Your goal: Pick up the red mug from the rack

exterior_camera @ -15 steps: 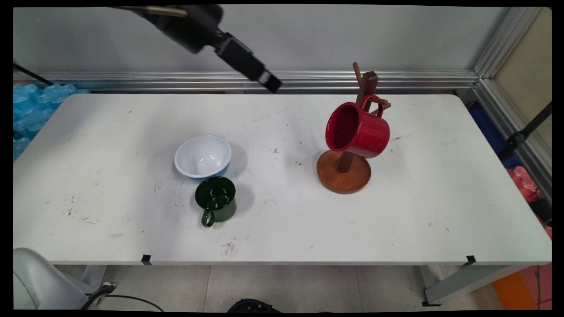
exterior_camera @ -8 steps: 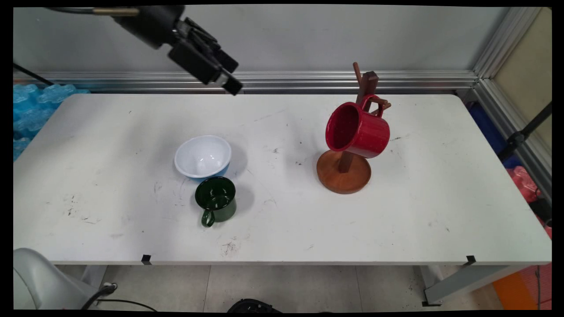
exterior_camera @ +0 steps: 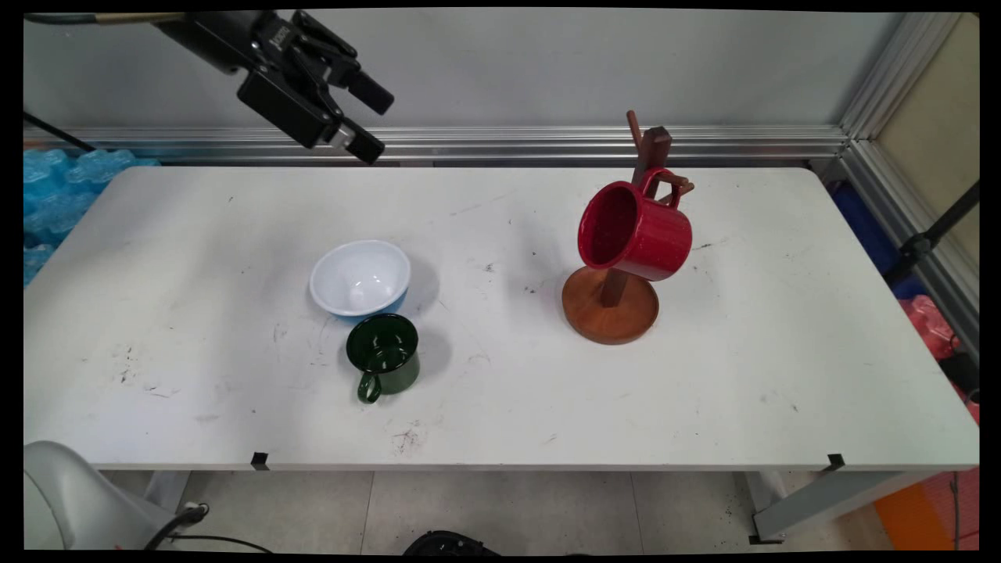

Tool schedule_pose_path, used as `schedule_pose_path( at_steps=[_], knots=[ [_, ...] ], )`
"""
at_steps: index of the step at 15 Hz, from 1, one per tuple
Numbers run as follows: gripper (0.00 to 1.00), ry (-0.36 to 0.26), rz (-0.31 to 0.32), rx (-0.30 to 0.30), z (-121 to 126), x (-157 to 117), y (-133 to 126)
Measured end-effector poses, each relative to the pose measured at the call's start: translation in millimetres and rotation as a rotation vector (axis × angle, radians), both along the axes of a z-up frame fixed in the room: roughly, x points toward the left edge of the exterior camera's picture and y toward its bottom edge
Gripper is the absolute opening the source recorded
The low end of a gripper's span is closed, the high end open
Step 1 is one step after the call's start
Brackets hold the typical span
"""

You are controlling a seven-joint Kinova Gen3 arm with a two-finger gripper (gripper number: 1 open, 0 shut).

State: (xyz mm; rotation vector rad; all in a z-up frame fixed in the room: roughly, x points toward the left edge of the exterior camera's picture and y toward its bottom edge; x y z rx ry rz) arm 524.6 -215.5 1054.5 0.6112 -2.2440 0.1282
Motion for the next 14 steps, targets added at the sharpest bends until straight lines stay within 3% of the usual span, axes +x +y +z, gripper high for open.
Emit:
schedule_pose_path(
  at_steps=[9,14],
  knots=[
    [1.00,0.004,-0.054,-0.085,11.9,7.3,3.8],
    [1.00,0.026,-0.041,-0.068,14.9,-1.2,9.0]
  ],
)
